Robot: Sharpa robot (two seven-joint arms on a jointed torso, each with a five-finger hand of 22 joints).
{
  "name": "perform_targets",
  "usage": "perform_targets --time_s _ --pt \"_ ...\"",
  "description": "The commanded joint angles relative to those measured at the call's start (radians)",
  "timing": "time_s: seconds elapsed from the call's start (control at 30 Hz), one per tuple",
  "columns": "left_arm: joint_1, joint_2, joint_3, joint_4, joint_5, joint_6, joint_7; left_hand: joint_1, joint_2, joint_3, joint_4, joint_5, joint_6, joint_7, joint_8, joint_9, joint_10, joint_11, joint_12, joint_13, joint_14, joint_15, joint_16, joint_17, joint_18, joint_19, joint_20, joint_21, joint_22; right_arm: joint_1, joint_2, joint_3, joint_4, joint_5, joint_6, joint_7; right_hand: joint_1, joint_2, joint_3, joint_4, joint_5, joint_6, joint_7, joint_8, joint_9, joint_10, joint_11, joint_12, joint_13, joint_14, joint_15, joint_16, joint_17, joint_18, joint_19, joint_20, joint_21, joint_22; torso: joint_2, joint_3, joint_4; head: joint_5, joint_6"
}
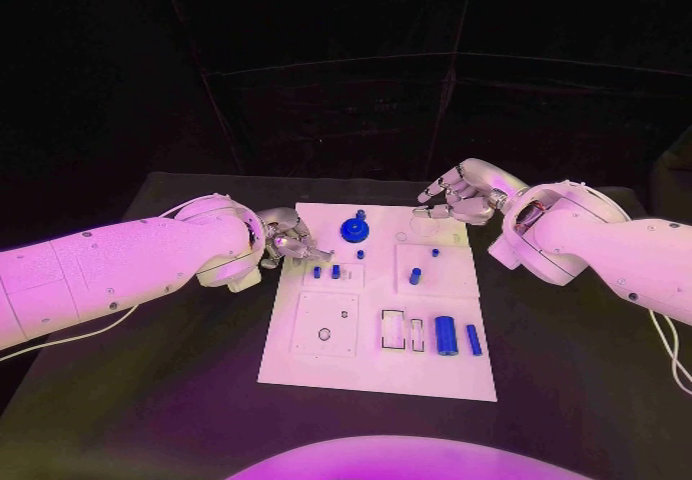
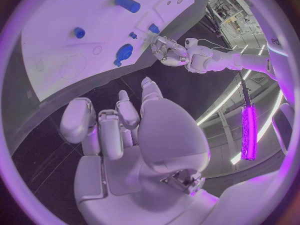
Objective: Assemble the parts on the task board
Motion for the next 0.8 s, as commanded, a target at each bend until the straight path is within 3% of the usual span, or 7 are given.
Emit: perform_targets --time_s 0.03,0.1,0.2,0.37,0.57,0.73,0.8 --pt "0.002 0.005 0.001 0.0 0.065 -0.082 0.155 0.055 0.01 0.005 -0.021 0.007 -0.023 0.01 0.002 -0.015 -0.056 0.014 -0.027 -0.026 -0.012 0.014 -0.121 -0.042 0.043 -0.101 0.01 -0.181 -0.193 0.002 0.0 0.001 0.0 0.001 -0.003 0.006 0.003 0.006 -0.006 0.002 -0.001 0.003 -0.001 0.006 0.001 -0.007 -0.002 -0.006 -0.001 0.061 -0.006 -0.005 0.073 0.012 -0.006 0.002 -0.006 -0.001 0.001 0.0007 -0.0019 -0.002 0.002" --pt "0.002 0.014 0.001 -0.005 0.068 -0.111 0.239 0.106 0.019 0.021 -0.043 0.007 -0.043 0.026 -0.006 -0.035 -0.112 0.028 -0.064 -0.059 -0.08 0.029 -0.235 -0.172 0.061 -0.163 0.02 -0.3 -0.305 0.002 0.0 0.001 0.0 0.001 -0.003 0.006 0.003 0.006 -0.006 0.002 -0.001 0.003 -0.001 0.006 0.001 -0.007 -0.002 -0.006 -0.001 0.061 -0.006 -0.005 0.073 0.012 -0.006 0.002 -0.006 -0.001 0.001 0.001 -0.0019 -0.005 0.004" --pt "0.002 0.034 0.0 -0.017 0.04 -0.164 0.337 0.209 0.013 0.066 -0.103 0.006 -0.057 0.034 -0.027 -0.066 -0.18 0.042 -0.123 -0.11 -0.192 0.041 -0.404 -0.355 0.059 -0.195 0.034 -0.36 -0.341 0.002 0.001 0.001 -0.001 0.001 -0.004 0.006 0.003 0.006 -0.006 0.002 -0.001 0.003 -0.001 0.006 0.001 -0.007 -0.002 -0.006 -0.001 0.061 -0.006 -0.005 0.073 0.012 -0.006 0.002 -0.006 -0.001 0.001 0.0003 -0.001 -0.008 0.006" --pt "0.002 0.085 -0.003 -0.057 -0.092 -0.237 0.452 0.294 -0.055 0.176 -0.178 0.005 0.038 0.04 -0.162 -0.209 -0.156 0.05 -0.263 -0.282 -0.255 0.052 -0.539 -0.512 0.064 -0.186 0.041 -0.442 -0.401 0.002 0.004 0.001 -0.003 0.001 -0.004 0.007 0.003 0.006 -0.008 0.003 -0.001 0.002 0.0 0.005 0.001 -0.008 -0.002 -0.006 -0.002 0.061 -0.006 -0.006 0.072 0.012 -0.006 0.002 -0.007 -0.002 0.001 0.0003 -0.0025 -0.009 0.009" --pt "0.002 0.13 -0.028 -0.1 -0.203 -0.265 0.492 0.284 -0.087 0.207 -0.196 0.004 0.102 0.033 -0.233 -0.277 -0.116 0.048 -0.328 -0.374 -0.198 0.044 -0.492 -0.485 0.061 -0.142 0.037 -0.453 -0.415 0.002 0.006 0.001 -0.002 0.001 -0.003 0.008 0.003 0.006 -0.008 0.003 -0.001 0.002 0.0 0.005 0.001 -0.008 -0.002 -0.006 -0.002 0.061 -0.006 -0.006 0.072 0.012 -0.006 0.002 -0.007 -0.002 0.002 0.0008 -0.0036 -0.011 0.015" --pt "0.0 0.165 -0.047 -0.135 -0.286 -0.246 0.47 0.269 -0.102 0.21 -0.204 0.003 0.134 0.03 -0.287 -0.323 -0.112 0.05 -0.382 -0.445 -0.056 0.041 -0.284 -0.287 0.061 -0.049 0.03 -0.406 -0.394 0.002 0.007 0.001 -0.001 0.001 -0.002 0.008 0.003 0.006 -0.008 0.003 -0.001 0.002 0.0 0.005 0.001 -0.008 -0.002 -0.006 -0.002 0.061 -0.006 -0.006 0.072 0.012 -0.006 0.002 -0.007 -0.002 0.001 0.0002 -0.0024 -0.014 0.015" --pt "-0.001 0.179 -0.051 -0.148 -0.308 -0.232 0.455 0.265 -0.104 0.207 -0.205 0.003 0.141 0.03 -0.303 -0.335 -0.112 0.05 -0.396 -0.464 -0.024 0.039 -0.224 -0.224 0.049 -0.006 0.029 -0.336 -0.325 0.002 0.008 0.001 -0.001 0.001 -0.002 0.008 0.004 0.007 -0.008 0.003 0.0 0.002 0.0 0.005 0.001 -0.007 -0.002 -0.006 -0.001 0.061 -0.006 -0.006 0.073 0.012 -0.006 0.002 -0.006 -0.002 0.002 0.0005 -0.0013 -0.015 0.016"
